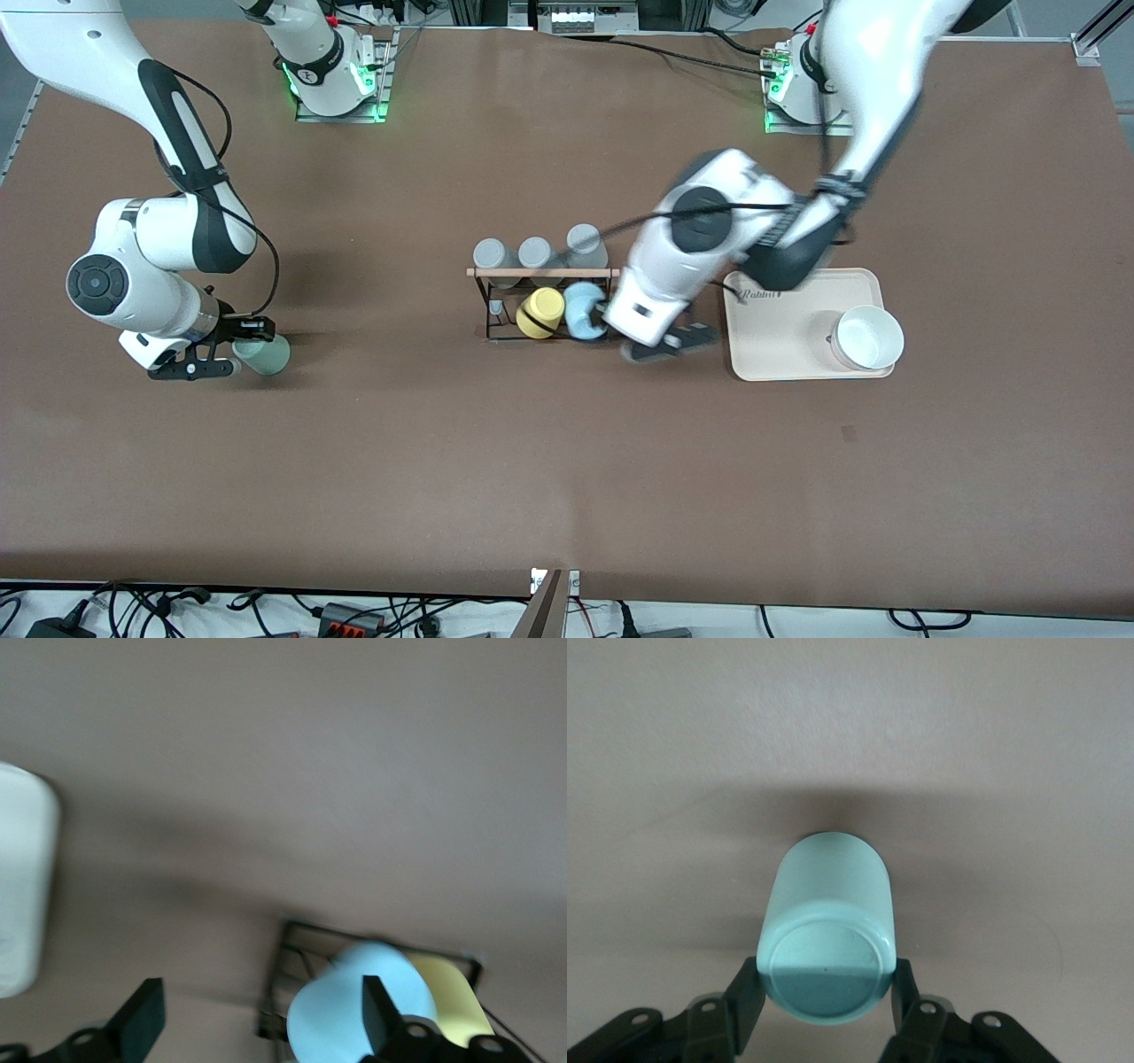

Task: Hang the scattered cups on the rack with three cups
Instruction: 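Withdraw the left gripper while the right gripper lifts the teal cup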

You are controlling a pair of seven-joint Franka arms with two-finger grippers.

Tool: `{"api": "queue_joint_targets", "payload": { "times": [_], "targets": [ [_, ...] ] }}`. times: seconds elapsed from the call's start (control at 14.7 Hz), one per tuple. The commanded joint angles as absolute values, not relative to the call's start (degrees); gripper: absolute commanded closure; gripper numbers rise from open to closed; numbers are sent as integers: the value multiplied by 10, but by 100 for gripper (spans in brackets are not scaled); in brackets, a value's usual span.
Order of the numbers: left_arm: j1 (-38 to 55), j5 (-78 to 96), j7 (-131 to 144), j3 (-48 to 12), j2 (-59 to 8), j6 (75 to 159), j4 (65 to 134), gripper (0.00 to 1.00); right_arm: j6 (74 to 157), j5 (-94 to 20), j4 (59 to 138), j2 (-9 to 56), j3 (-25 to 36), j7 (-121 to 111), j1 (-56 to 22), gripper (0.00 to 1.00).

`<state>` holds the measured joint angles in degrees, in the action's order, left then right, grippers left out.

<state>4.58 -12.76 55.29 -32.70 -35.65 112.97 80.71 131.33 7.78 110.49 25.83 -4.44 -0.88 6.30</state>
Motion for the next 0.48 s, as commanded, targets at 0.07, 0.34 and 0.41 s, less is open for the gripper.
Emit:
{"api": "queue_joint_targets", "payload": {
  "times": [0.07, 0.34, 0.41],
  "targets": [
    [-40, -133, 440, -335, -303, 1027, 779, 0, 1218, 77, 1025, 244, -51, -8, 46, 65],
    [-129, -132, 288, -337, -258, 961, 770, 0, 1080, 68, 920, 246, -51, 57, -1, 65],
    [-136, -133, 254, -337, -241, 959, 770, 0, 1051, 51, 895, 247, -51, 73, -17, 65]
  ]
}}
